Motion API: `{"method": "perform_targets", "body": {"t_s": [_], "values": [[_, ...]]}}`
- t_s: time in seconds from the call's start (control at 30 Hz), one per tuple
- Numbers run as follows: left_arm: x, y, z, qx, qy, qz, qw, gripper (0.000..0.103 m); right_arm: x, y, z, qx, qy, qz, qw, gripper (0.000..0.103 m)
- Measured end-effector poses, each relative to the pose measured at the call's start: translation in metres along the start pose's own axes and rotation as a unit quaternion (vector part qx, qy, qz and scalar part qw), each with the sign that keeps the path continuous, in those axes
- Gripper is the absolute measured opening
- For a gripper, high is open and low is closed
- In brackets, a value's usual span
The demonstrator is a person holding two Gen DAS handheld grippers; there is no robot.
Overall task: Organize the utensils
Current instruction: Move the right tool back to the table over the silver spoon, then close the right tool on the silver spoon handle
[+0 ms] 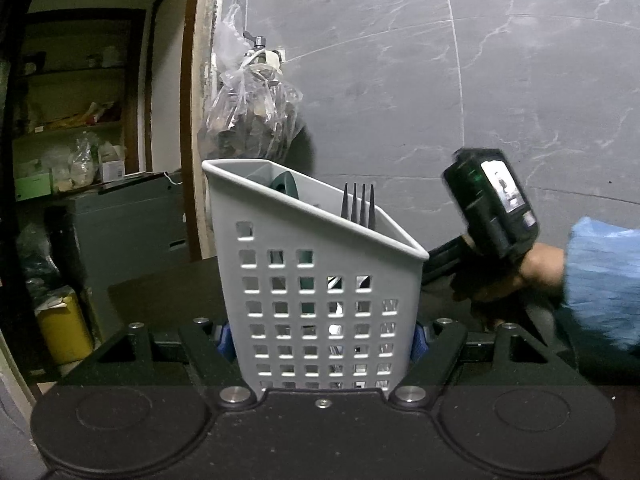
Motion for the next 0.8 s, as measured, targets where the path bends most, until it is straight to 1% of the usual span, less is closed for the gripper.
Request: {"method": "perform_targets", "body": {"t_s": [0.07, 0.13, 0.23, 0.37, 0.4, 0.47, 0.5, 0.57, 0.6, 0.67, 0.73, 0.8], "values": [[0.000, 0.000, 0.000, -0.001, 0.000, 0.000, 1.0000, 0.077, 0.002, -0.010, 0.004, -0.001, 0.029, 0.007, 1.000, 0.102], [0.000, 0.000, 0.000, -0.002, -0.001, 0.000, 1.0000, 0.077, 0.005, -0.018, 0.009, 0.001, 0.062, 0.016, 0.998, 0.096], [0.000, 0.000, -0.001, -0.003, -0.002, 0.001, 1.0000, 0.077, 0.007, -0.026, 0.014, 0.004, 0.099, 0.019, 0.995, 0.091], [0.000, 0.000, -0.001, -0.003, -0.003, 0.001, 1.0000, 0.077, 0.005, -0.036, 0.010, -0.004, 0.084, 0.028, 0.996, 0.089], [0.000, 0.000, -0.001, -0.003, -0.003, 0.001, 1.0000, 0.077, 0.006, -0.038, 0.009, -0.006, 0.079, 0.031, 0.996, 0.087], [0.000, 0.000, -0.001, -0.003, -0.002, 0.002, 1.0000, 0.077, 0.007, -0.043, 0.007, -0.010, 0.075, 0.033, 0.997, 0.085], [0.000, 0.000, -0.001, -0.003, -0.002, 0.002, 1.0000, 0.077, 0.006, -0.044, 0.007, -0.016, 0.071, 0.029, 0.997, 0.082], [0.000, 0.000, -0.001, -0.004, -0.002, 0.002, 1.0000, 0.077, 0.006, -0.047, 0.005, -0.025, 0.061, 0.028, 0.997, 0.071], [0.000, 0.000, -0.001, -0.004, -0.002, 0.002, 1.0000, 0.077, 0.005, -0.048, 0.004, -0.031, 0.056, 0.027, 0.998, 0.063], [0.000, 0.000, -0.001, -0.004, -0.002, 0.001, 1.0000, 0.077, 0.005, -0.047, 0.006, -0.040, 0.058, 0.026, 0.997, 0.056], [0.000, 0.000, 0.000, -0.004, -0.001, 0.002, 1.0000, 0.077, 0.005, -0.045, 0.006, -0.047, 0.059, 0.028, 0.997, 0.044], [0.000, 0.000, 0.000, -0.005, -0.001, 0.002, 1.0000, 0.077, 0.006, -0.041, 0.008, -0.057, 0.055, 0.029, 0.996, 0.039]]}}
Point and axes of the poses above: each gripper's, at about its wrist camera, not at the fingertips, and y roughly against the way its jaws point, z to its left, x to its underside, the point moved 7 cm from there along -y, roughly the way its jaws point, and after that the axes turned 14 degrees about -z, right-handed, at the moved point
